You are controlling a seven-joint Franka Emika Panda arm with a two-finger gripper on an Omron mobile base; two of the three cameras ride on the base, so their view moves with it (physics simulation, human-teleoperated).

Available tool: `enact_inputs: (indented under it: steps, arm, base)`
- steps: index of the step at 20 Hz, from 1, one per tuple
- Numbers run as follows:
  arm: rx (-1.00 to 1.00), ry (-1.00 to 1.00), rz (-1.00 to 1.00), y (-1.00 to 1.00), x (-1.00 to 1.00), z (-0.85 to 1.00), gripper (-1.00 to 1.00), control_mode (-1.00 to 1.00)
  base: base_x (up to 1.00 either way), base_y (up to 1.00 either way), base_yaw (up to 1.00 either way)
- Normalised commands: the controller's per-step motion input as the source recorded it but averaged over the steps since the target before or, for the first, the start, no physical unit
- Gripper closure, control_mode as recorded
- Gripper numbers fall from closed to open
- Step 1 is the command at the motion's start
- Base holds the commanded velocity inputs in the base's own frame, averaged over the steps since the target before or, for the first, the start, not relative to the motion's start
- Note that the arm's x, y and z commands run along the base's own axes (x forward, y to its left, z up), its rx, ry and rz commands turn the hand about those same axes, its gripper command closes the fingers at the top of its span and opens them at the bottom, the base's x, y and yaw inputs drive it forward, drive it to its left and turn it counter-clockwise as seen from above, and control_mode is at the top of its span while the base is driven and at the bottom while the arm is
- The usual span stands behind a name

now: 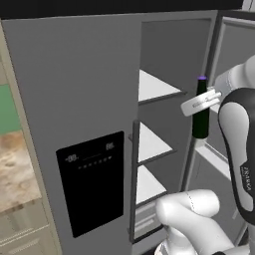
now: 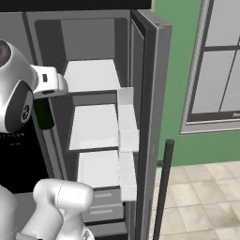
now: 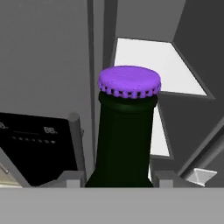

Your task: Place the beer and liquor on the top shelf of the fridge to keep them out of children's reach, and place the kiwi on lower shelves for easy access.

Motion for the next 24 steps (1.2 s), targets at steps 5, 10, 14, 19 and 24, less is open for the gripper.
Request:
enact_inputs:
  steps: [5, 10, 14, 19, 24]
  arm:
    - [0.00, 0.00, 0.00, 0.00, 0.00, 0.00, 1.00, 1.00]
    - [0.00, 0.00, 0.00, 0.00, 0.00, 0.00, 1.00, 1.00]
    - [0.00, 0.00, 0.00, 0.00, 0.00, 0.00, 1.00, 1.00]
    - [0.00, 0.00, 0.00, 0.00, 0.00, 0.00, 1.00, 1.00]
    - [0.00, 0.00, 0.00, 0.00, 0.00, 0.00, 1.00, 1.00]
  base:
    - [0.44, 0.00, 0.12]
    - [0.45, -0.07, 0.13]
    - [0.35, -0.28, 0.11]
    - [0.35, -0.21, 0.10]
    - [0.40, -0.12, 0.13]
